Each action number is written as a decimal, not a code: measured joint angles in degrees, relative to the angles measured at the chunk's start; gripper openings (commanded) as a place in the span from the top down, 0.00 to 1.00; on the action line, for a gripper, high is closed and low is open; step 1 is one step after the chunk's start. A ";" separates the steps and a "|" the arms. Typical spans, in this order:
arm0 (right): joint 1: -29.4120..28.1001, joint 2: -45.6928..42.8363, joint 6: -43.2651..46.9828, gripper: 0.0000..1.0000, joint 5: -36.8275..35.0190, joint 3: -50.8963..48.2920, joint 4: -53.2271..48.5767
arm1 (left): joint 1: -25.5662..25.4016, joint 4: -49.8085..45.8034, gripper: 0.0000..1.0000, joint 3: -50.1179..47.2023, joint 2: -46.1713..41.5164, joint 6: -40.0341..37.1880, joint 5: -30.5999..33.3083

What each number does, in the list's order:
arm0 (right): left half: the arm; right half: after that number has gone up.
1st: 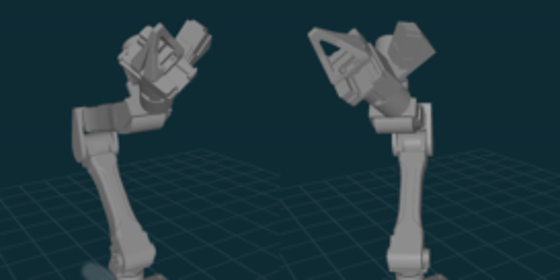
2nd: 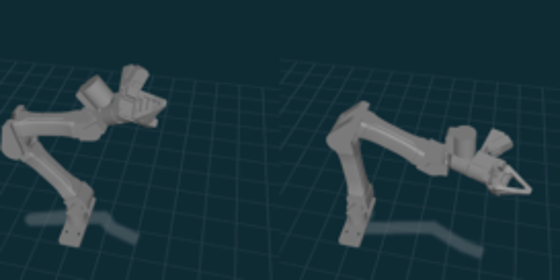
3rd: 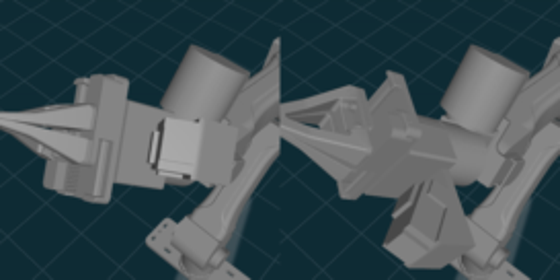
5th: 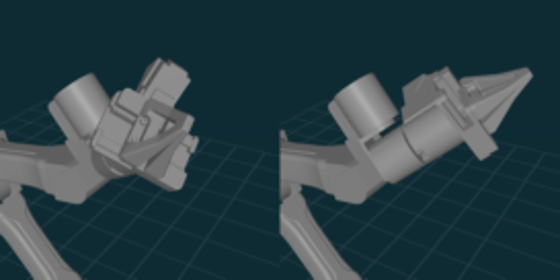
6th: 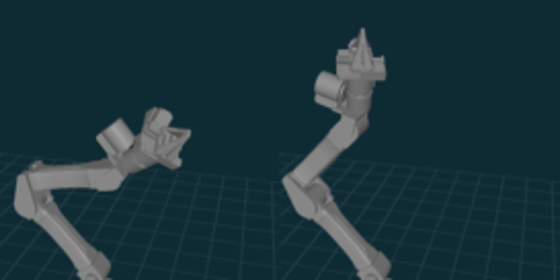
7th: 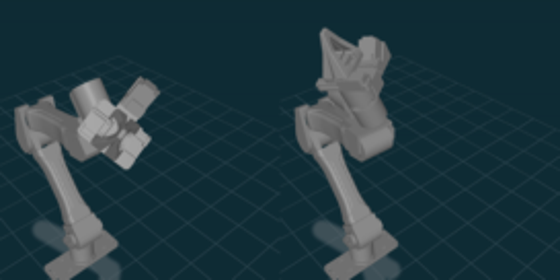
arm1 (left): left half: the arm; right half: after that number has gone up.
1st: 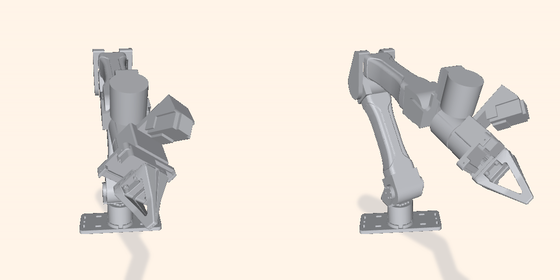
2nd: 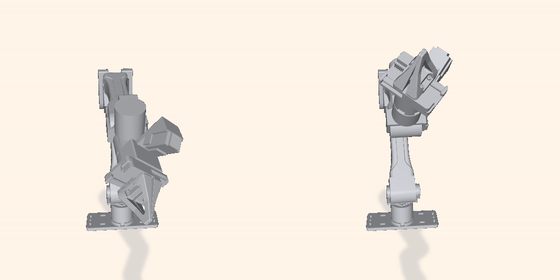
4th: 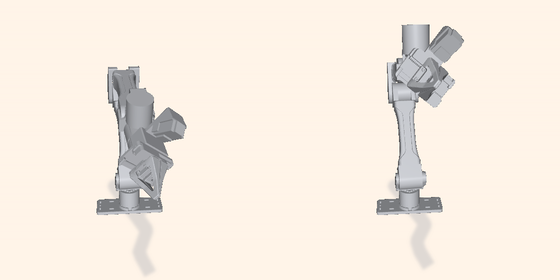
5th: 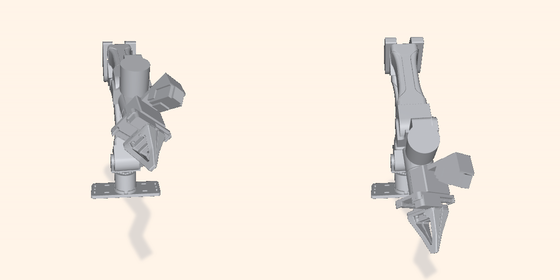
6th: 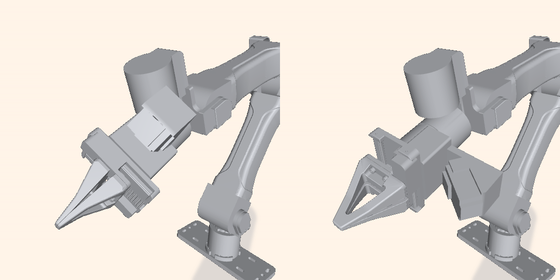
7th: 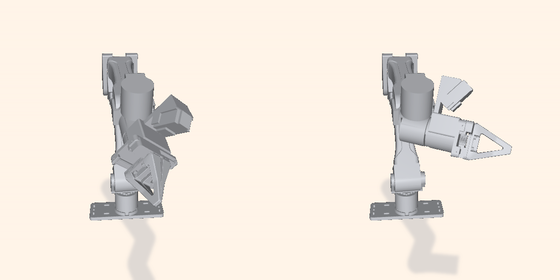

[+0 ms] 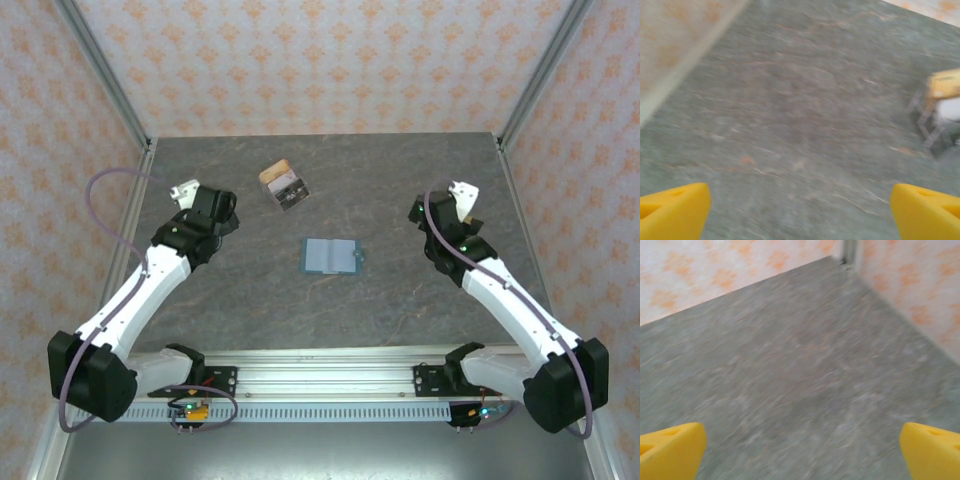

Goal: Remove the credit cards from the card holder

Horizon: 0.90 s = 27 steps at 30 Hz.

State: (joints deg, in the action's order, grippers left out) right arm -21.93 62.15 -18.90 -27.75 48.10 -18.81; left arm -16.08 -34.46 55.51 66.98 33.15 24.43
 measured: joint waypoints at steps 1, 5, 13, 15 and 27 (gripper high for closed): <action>1.11 -0.79 1.11 0.00 -1.44 -2.16 2.14 | 0.33 1.92 0.02 -2.10 -0.57 -1.27 2.03; 4.24 -1.84 6.32 0.01 -6.16 -10.91 13.22 | 2.03 10.58 0.00 -9.33 -0.92 -6.12 7.06; 7.34 6.43 10.73 0.00 -8.55 -15.76 26.60 | 7.02 25.62 0.00 -14.84 4.92 -13.16 7.32; 8.00 9.35 12.15 0.00 -8.50 -16.13 29.53 | 7.52 28.89 0.00 -15.80 6.27 -15.78 6.34; 15.08 17.22 19.67 0.00 6.40 -20.85 46.73 | 8.83 57.05 0.00 -28.24 7.15 -31.56 -6.80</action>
State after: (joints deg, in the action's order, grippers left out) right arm -6.85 79.37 0.78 -21.34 27.24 27.92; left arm -7.25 22.59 27.27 74.13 1.58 17.63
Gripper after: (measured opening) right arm 0.997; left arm 0.999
